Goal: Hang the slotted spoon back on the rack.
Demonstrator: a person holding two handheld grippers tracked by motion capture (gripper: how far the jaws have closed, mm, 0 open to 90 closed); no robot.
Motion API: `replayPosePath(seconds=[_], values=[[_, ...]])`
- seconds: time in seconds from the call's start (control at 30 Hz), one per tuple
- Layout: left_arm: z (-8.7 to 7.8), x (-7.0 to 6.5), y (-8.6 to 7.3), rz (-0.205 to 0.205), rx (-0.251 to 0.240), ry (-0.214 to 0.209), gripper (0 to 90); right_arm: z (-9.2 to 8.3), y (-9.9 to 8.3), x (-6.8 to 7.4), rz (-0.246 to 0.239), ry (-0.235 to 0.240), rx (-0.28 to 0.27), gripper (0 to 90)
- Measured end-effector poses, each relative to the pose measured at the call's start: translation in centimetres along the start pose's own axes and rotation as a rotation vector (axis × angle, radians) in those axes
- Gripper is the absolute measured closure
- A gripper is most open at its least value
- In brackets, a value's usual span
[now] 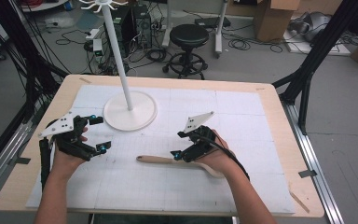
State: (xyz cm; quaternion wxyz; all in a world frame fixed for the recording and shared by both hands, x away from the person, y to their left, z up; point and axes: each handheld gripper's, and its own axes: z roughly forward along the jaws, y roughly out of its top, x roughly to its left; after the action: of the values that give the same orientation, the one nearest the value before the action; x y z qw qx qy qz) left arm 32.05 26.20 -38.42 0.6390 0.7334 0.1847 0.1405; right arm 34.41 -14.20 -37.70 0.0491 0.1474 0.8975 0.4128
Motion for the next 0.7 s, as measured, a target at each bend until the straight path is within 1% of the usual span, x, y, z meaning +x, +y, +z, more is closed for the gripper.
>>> replayPosePath(seconds=[0.07, 0.33, 0.47, 0.57, 0.63, 0.7], values=[[0.0, 0.0, 0.0, 0.000, -0.001, -0.002, 1.7, 0.2, 0.2, 0.0, -0.011, 0.011, 0.017, 22.5], [0.1, 0.0, 0.0, 0.000, 0.001, -0.002, 1.7, 1.4, 0.5, -0.2, -0.035, 0.036, 0.127, 25.1], [0.1, 0.0, 0.0, -0.001, 0.003, -0.004, 1.7, 1.9, 0.5, -0.1, -0.044, 0.032, 0.162, 26.7], [0.1, 0.0, 0.0, 0.000, 0.002, -0.004, 1.7, 2.5, 0.4, 0.1, -0.052, 0.031, 0.201, 28.0], [0.0, 0.0, 0.0, 0.000, -0.001, -0.005, 1.7, 2.8, 0.4, 0.2, -0.048, 0.030, 0.222, 29.5], [0.0, 0.0, 0.0, 0.000, -0.003, -0.006, 1.7, 3.0, 0.4, 0.3, -0.042, 0.030, 0.229, 32.5]])
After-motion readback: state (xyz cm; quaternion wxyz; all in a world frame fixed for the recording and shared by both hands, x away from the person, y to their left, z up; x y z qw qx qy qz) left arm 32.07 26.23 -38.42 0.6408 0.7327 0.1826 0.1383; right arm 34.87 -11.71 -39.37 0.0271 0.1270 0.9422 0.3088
